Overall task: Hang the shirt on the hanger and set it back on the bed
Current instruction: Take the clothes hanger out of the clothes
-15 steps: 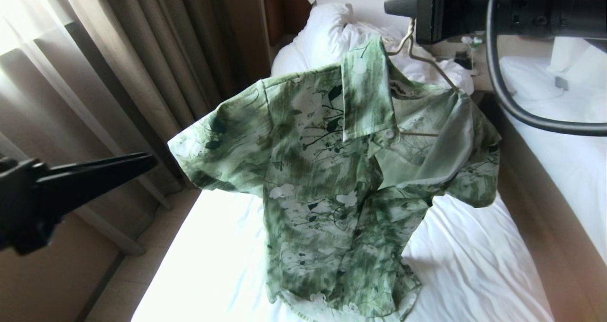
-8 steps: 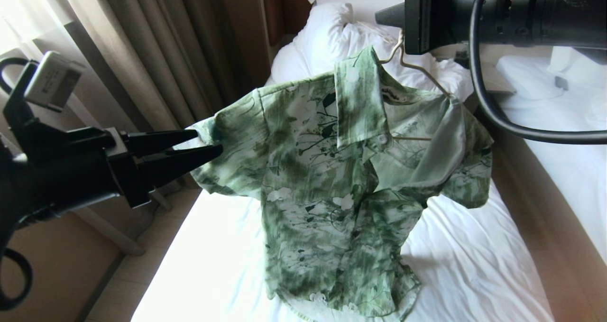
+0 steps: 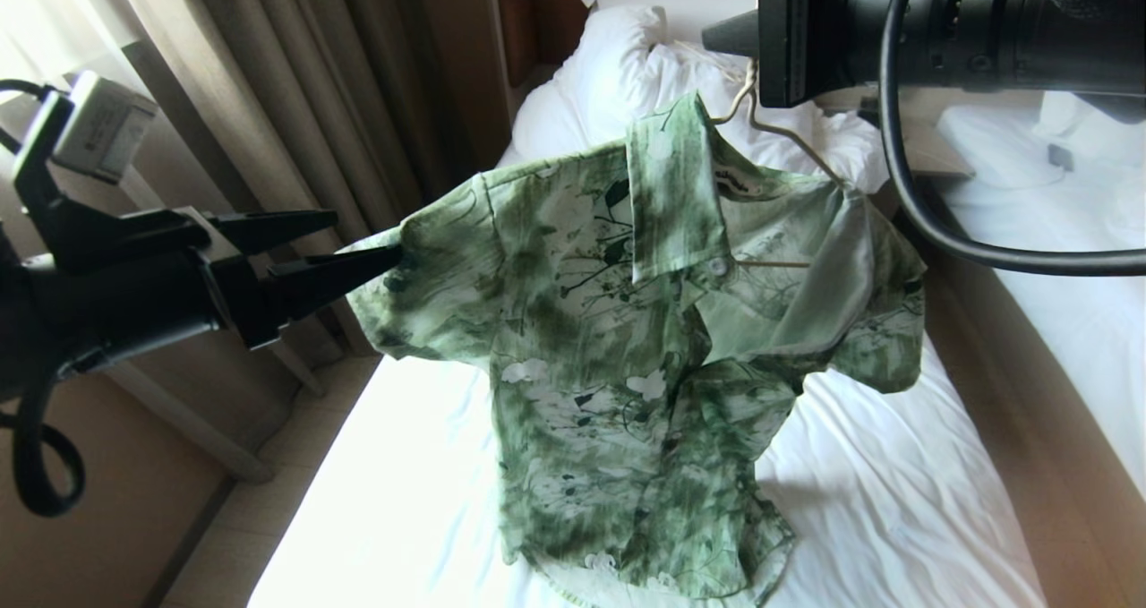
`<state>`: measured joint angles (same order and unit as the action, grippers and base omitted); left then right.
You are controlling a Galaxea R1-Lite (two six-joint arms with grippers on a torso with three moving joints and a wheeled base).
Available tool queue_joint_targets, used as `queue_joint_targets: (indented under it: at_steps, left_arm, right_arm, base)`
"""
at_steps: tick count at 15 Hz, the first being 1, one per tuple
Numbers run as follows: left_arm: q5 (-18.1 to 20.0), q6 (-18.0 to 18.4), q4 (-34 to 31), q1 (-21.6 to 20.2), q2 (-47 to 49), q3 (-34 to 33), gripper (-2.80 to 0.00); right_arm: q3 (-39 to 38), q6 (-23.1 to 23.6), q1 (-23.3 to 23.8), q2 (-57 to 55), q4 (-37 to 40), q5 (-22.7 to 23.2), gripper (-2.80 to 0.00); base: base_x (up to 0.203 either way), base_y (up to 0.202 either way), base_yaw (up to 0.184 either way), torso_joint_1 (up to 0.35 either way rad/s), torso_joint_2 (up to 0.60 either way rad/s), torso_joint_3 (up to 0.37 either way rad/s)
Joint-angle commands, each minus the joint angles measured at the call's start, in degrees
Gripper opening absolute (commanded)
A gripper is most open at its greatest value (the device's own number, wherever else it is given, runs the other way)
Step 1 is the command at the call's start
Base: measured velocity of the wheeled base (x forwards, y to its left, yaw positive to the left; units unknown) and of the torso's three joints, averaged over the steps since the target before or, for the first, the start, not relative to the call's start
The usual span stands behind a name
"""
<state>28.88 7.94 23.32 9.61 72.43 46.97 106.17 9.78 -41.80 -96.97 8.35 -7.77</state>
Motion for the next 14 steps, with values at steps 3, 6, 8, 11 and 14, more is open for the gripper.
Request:
queue_joint_targets:
  at_steps: [3,6,8,11,14]
  left_arm:
    - [0.68,0.02,-0.11,-0.46,-2.93,0.4,0.0]
    - [0.61,0.04,0.18,3.48,-1.55,-2.54,0.0]
    - [0.48,0.22,0.4,4.88,0.26,-2.77,0.0]
    - [0.48,0.0,1.01,5.91,1.93,-2.77,0.0]
    - [0.48,0.13,1.37,8.09,2.74,-5.1,0.0]
  right_arm:
    - [0.07,0.15,0.06,-0.39,0.0,-0.06,-2.8]
    - [0.36,0.15,-0.03,-0.41,0.07,-0.06,-2.8]
    - [0.27,0.15,-0.12,-0.22,0.09,-0.06,-2.8]
    - [0.44,0.15,-0.12,-0.23,1.13,-0.06,-2.8]
    - [0.87,0.07,-0.12,-0.5,1.14,0.03,-2.8]
  base:
    - [0.0,0.0,0.0,0.0,0.0,0.0]
    - [0.0,0.0,0.0,0.0,0.0,0.0]
    - [0.0,0.0,0.0,0.0,0.0,0.0]
    - [0.0,0.0,0.0,0.0,0.0,0.0]
    - [0.0,0.0,0.0,0.0,0.0,0.0]
